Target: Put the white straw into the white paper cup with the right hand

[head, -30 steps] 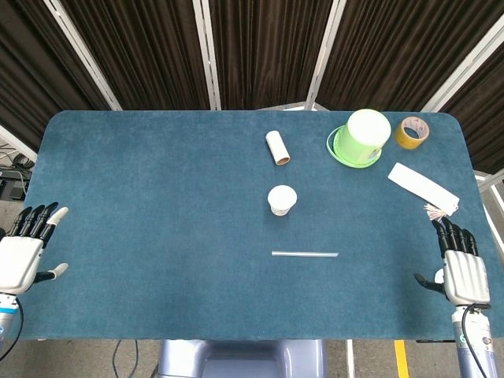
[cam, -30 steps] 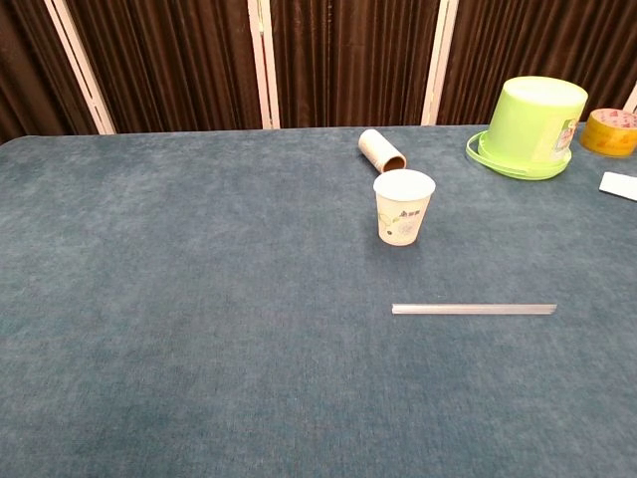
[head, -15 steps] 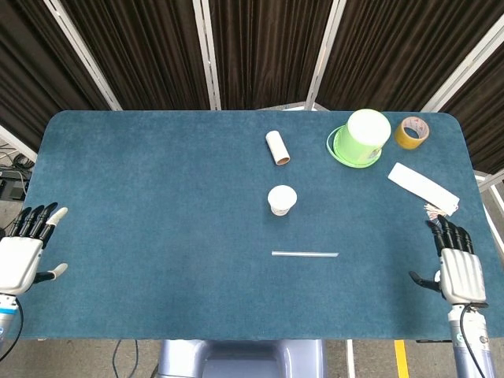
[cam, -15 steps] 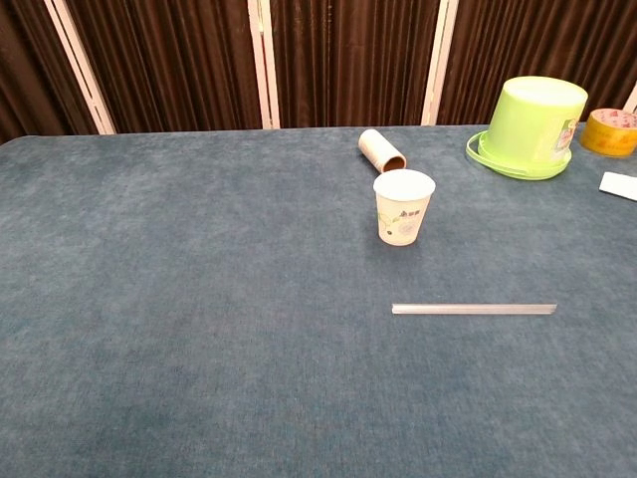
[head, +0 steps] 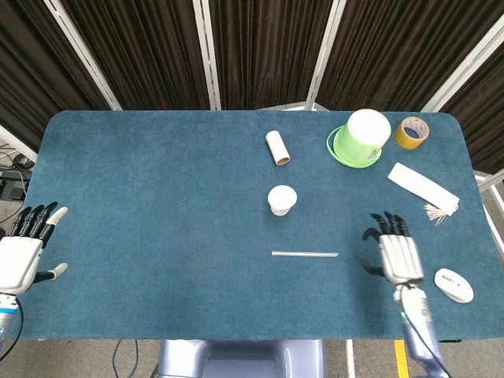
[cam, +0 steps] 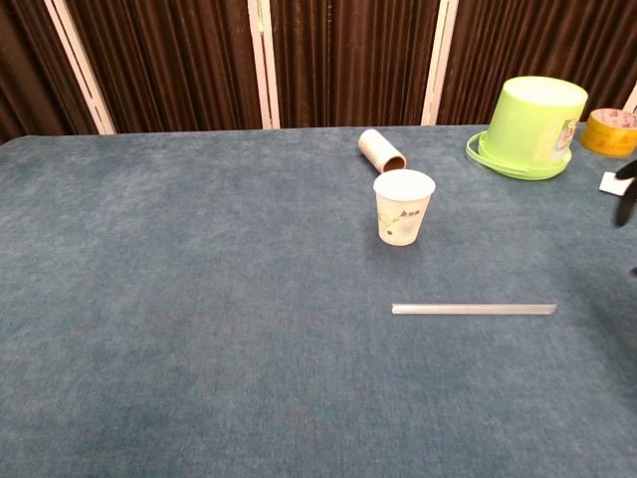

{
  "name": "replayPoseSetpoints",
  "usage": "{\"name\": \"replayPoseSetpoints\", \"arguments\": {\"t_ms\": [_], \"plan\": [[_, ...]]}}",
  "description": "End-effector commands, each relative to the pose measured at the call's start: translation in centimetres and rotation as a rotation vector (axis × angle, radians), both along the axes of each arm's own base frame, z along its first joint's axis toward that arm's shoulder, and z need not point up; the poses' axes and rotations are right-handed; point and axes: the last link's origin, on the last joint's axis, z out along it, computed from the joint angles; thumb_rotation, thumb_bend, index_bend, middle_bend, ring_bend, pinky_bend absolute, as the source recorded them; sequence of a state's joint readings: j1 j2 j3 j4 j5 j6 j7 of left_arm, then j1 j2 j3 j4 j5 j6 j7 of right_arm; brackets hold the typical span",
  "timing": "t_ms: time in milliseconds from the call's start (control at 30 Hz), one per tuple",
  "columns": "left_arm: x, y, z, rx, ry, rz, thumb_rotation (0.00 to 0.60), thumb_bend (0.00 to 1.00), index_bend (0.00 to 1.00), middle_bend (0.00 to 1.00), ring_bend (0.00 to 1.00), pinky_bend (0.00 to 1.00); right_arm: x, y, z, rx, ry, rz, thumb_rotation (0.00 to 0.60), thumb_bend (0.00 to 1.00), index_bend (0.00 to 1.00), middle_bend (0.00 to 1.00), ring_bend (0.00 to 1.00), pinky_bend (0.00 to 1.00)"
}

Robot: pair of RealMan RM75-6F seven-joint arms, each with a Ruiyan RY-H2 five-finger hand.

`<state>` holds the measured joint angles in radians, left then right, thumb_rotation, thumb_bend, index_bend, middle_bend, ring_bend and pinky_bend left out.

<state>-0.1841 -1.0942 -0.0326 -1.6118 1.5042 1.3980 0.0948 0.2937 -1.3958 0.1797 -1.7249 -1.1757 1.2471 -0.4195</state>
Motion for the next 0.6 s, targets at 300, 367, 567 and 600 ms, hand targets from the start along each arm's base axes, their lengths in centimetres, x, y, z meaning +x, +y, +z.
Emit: {"name": "replayPoseSetpoints", "arguments": {"t_ms": [300,367,567,600], "plan": [[0.0,0.0,0.0,-0.002,-0.004,0.000,0.600,0.07,0.00,0.00,0.00,0.00,2.8,-1.8,-6.3,0.091,0.006,-0.033,0.600,0.21,0.45,0.13,0.00,0.00],[0.0,0.1,0.0,-0.002,-0.004,0.000,0.600,0.07,0.00,0.00,0.00,0.00,3.0,-2.1,-6.9,0.094,0.006,-0.037,0.600,0.21,0.45,0.13,0.00,0.00],[0.0,0.1,0.0,-0.002,-0.005,0.002,0.600,0.07,0.00,0.00,0.00,0.00,3.9,-2.7,-8.3,0.104,-0.016,-0.048,0.600,0.21,0.48,0.14,0.00,0.00],[0.0,0.1,0.0,-0.002,-0.005,0.002,0.600,0.07,0.00,0.00,0.00,0.00,4.1,-2.8,-8.6,0.105,-0.022,-0.047,0.600,0.21,0.48,0.14,0.00,0.00]]}}
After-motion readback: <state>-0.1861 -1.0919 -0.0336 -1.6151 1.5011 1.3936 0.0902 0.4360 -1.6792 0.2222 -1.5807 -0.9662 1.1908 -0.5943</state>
